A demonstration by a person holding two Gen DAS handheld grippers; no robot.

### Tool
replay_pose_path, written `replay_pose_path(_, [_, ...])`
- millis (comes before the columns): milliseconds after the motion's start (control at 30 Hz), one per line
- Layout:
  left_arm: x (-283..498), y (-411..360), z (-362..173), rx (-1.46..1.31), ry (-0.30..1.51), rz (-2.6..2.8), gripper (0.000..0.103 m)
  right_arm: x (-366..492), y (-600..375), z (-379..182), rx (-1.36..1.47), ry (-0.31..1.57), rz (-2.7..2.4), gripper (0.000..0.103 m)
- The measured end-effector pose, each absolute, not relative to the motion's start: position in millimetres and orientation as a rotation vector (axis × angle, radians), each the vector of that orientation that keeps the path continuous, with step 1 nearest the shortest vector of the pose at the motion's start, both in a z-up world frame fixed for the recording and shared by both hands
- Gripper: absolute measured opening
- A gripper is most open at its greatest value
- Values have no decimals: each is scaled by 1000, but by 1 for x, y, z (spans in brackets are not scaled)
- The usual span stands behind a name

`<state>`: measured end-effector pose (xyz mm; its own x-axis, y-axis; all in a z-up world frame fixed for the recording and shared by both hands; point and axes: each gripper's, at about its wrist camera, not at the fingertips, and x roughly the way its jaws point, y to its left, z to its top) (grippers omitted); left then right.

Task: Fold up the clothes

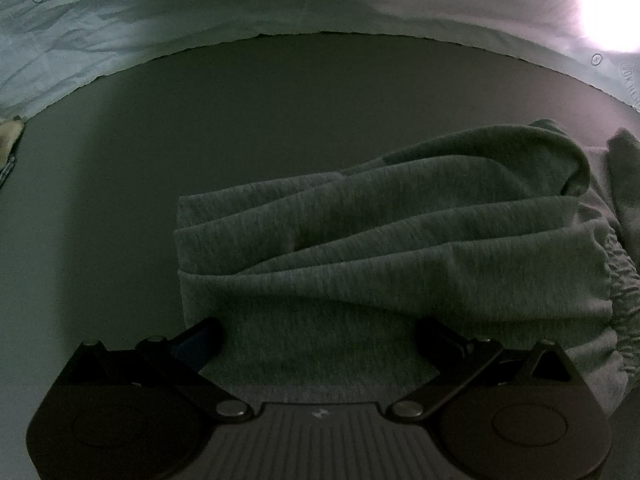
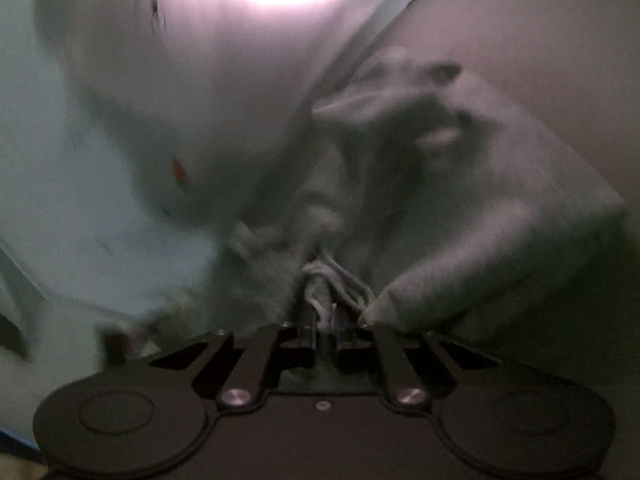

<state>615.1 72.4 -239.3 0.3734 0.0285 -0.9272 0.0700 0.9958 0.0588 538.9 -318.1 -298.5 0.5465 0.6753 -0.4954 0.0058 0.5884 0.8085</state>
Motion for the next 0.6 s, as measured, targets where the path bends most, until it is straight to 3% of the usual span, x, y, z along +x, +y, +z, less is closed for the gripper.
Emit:
replay_pose_path(100, [612, 71, -238, 92, 1181, -24, 103, 531, -330, -281, 945, 810, 447, 40])
replay_pose_path(267, [612, 67, -237, 88, 1184, -20, 103, 540, -346, -264, 1059, 630, 350, 43])
replay_pose_path(467, [609, 61, -233, 88, 1183, -22, 103, 573, -345, -287, 1065, 647, 28, 47])
replay_pose_path(500, [610, 61, -233, 87, 1182, -22, 103, 580, -341, -290, 1067, 654, 15, 46])
replay_pose_path(567, [612, 62, -234, 86, 1182, -21, 103, 589, -333, -290, 1061, 667, 14, 27])
replay_pose_path(600, [612, 62, -234, 86, 1182, -21, 103, 590, -333, -288, 1064, 671, 40, 8])
